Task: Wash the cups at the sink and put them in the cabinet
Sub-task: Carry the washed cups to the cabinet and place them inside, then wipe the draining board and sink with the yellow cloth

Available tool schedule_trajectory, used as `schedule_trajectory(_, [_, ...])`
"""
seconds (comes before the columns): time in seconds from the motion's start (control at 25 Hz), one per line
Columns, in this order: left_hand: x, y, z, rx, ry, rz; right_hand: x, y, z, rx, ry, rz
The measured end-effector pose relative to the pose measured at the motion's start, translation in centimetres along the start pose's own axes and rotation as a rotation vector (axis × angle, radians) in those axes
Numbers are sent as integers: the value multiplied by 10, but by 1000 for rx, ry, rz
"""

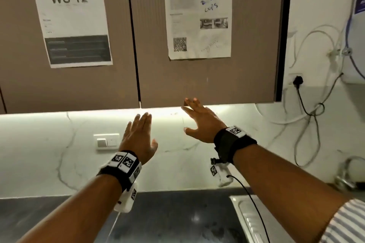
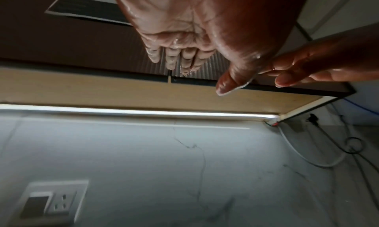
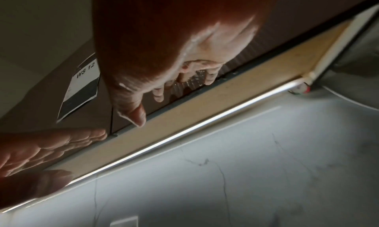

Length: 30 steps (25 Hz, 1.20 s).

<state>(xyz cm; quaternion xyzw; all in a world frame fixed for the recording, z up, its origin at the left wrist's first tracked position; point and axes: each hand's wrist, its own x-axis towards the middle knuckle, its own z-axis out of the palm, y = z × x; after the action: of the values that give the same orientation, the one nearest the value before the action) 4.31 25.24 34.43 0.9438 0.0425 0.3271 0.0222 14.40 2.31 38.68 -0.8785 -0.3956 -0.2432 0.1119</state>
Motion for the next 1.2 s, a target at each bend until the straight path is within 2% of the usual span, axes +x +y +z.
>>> schedule_trajectory(0.16, [-83,39,60,-141,-91,113,-109,14,44,137,-101,56])
schedule_trajectory(0.32, [-143,103,112,-222,-237,174,-228,39,76,269,-140,214])
schedule_trajectory(0.56, [-216,237,164,-299,-357,394,-402,97,81,319,-155,458])
schedule_trajectory(0.72, [-238,346,191,-328,-499,476,-485,154,76,379,-72,579])
schedule_trajectory(0.92, [-254,502,228,-409,-577,514,-584,248,49,410,10,718])
schedule_trajectory(1.2, [-247,651,274,-467,-686,501,-687,340,11,426,43,919])
